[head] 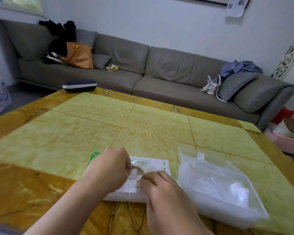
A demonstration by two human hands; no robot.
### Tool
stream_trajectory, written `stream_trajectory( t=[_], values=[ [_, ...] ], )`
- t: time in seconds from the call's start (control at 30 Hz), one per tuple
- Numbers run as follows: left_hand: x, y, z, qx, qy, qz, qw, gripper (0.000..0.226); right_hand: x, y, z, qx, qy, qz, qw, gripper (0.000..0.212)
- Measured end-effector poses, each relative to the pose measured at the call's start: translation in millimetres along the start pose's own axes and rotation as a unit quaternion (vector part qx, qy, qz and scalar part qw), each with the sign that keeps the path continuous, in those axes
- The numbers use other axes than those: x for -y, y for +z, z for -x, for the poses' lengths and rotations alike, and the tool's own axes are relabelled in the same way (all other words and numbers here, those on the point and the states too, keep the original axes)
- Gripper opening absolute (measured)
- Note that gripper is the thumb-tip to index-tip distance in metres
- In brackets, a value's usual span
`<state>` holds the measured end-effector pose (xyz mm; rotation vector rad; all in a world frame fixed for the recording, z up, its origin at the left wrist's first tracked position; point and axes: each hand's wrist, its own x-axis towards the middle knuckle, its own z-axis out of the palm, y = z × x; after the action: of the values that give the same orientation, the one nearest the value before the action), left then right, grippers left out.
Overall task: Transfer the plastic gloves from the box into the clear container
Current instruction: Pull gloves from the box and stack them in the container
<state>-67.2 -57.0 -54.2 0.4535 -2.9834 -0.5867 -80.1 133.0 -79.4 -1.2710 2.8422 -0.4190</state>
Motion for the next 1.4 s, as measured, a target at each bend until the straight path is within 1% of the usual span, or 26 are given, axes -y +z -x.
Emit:
stream_trajectory(
  t=[0.13, 0.27, 0.33, 0.43, 0.47, 0.53, 0.63, 0.73, 0.83, 0.9, 1.07, 1.13, 1.17, 1.2, 1.27, 1.33, 1.4],
  values=[
    [3, -5, -2, -0.037, -0.004, 0.098, 0.994, 0.013, -4, 2, -1, 0.004, -0.002, -0.011, 1.000, 0.049],
    [0, -19, -1, -0.083, -0.022, 0.204, 0.975, 0.016, -5, 4, 0, -0.011, -0.002, -0.007, 1.000, 0.049],
    [3, -23, 1, -0.075, -0.018, 0.196, 0.978, 0.015, -5, 4, 1, -0.020, -0.010, -0.002, 1.000, 0.048],
    [8, -18, 6, -0.008, -0.006, 0.095, 0.995, 0.013, -1, -3, 3, -0.006, -0.014, -0.008, 1.000, 0.051],
    [8, -14, 8, 0.002, -0.009, 0.067, 0.998, 0.015, 0, -5, 4, -0.009, -0.014, -0.017, 1.000, 0.050],
    [6, -9, 10, -0.020, -0.013, 0.053, 0.998, 0.015, 2, -7, 4, -0.012, -0.014, -0.020, 1.000, 0.050],
    [3, -8, 7, -0.059, -0.014, 0.109, 0.992, 0.016, 2, -7, 4, -0.003, -0.011, -0.025, 1.000, 0.050],
    [1, -12, 7, -0.082, -0.034, 0.181, 0.979, 0.018, 1, -9, 4, 0.005, -0.017, -0.025, 1.000, 0.051],
    [-1, -10, 6, -0.082, -0.044, 0.220, 0.971, 0.020, 3, -10, 4, 0.007, -0.014, -0.029, 0.999, 0.049],
    [-1, -9, 2, -0.078, -0.053, 0.243, 0.965, 0.025, 4, -11, 3, 0.007, -0.014, -0.026, 1.000, 0.048],
    [-6, -14, -3, -0.082, -0.052, 0.331, 0.939, 0.035, 7, -13, 3, 0.009, -0.009, -0.013, 1.000, 0.046],
    [-9, -18, -1, -0.088, -0.042, 0.370, 0.924, 0.040, 6, -15, 3, 0.014, -0.008, -0.017, 1.000, 0.046],
    [-9, -22, -1, -0.095, -0.043, 0.400, 0.911, 0.041, 5, -16, 2, 0.022, -0.010, -0.018, 1.000, 0.046],
    [-10, -27, 1, -0.095, -0.051, 0.437, 0.893, 0.042, 4, -15, 2, 0.028, -0.013, -0.017, 0.999, 0.045],
    [-13, -38, 4, -0.105, -0.064, 0.529, 0.840, 0.038, 4, -13, 0, 0.035, -0.011, -0.015, 0.999, 0.042],
    [-14, -45, 5, -0.127, -0.079, 0.592, 0.792, 0.034, 4, -11, -1, 0.036, -0.005, -0.011, 0.999, 0.041],
    [-13, -47, 6, -0.127, -0.096, 0.620, 0.768, 0.031, 5, -11, -1, 0.037, 0.000, -0.008, 0.999, 0.041]
  ],
)
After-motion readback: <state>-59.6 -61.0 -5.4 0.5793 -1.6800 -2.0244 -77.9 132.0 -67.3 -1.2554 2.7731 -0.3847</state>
